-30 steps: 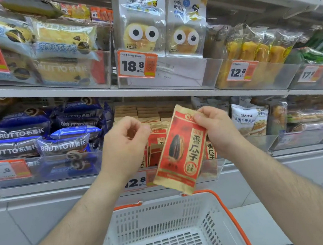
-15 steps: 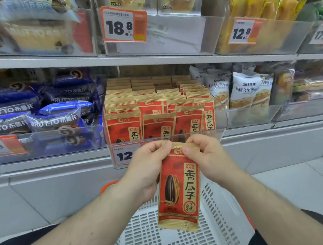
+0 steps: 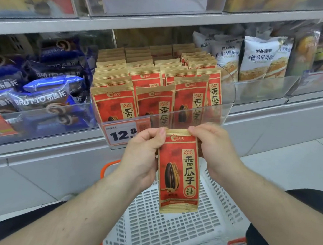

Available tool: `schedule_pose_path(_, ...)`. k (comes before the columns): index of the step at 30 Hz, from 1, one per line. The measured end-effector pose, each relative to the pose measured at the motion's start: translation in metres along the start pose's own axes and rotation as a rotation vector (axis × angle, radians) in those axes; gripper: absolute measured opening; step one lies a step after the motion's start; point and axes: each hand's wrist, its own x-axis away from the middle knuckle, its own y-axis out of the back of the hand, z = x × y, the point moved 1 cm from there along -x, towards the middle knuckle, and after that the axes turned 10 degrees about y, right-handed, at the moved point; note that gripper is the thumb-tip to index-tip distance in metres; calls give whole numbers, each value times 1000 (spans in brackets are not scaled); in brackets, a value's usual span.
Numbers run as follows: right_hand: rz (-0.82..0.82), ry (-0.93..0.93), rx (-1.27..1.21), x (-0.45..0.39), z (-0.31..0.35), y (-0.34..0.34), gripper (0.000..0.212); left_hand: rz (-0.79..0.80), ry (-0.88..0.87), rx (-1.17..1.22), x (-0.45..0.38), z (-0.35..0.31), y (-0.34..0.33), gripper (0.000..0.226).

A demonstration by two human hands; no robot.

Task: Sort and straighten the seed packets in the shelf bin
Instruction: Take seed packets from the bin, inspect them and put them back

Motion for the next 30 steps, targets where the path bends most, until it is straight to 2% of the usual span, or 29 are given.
schedule_pose_path(8,-10,-79,-78,-4,-5,0,23,-12,12,22,-7,6,-2,13)
schedule_pose_path(18,293,-14,207,0,-9,14,34,-14,42,68,-9,-1,5,14)
schedule_pose_path(21,258,16,218,0,-9,15,33,37,110,-53,-7,2,6,29)
schedule_pose_path(26,191,28,209,-2,-6,19,32,89,159,-160,-4,7,7,30)
schedule_pose_path(30,316,-61,137,-2,-3,21,31,71,153,-91,-4,6,9,29)
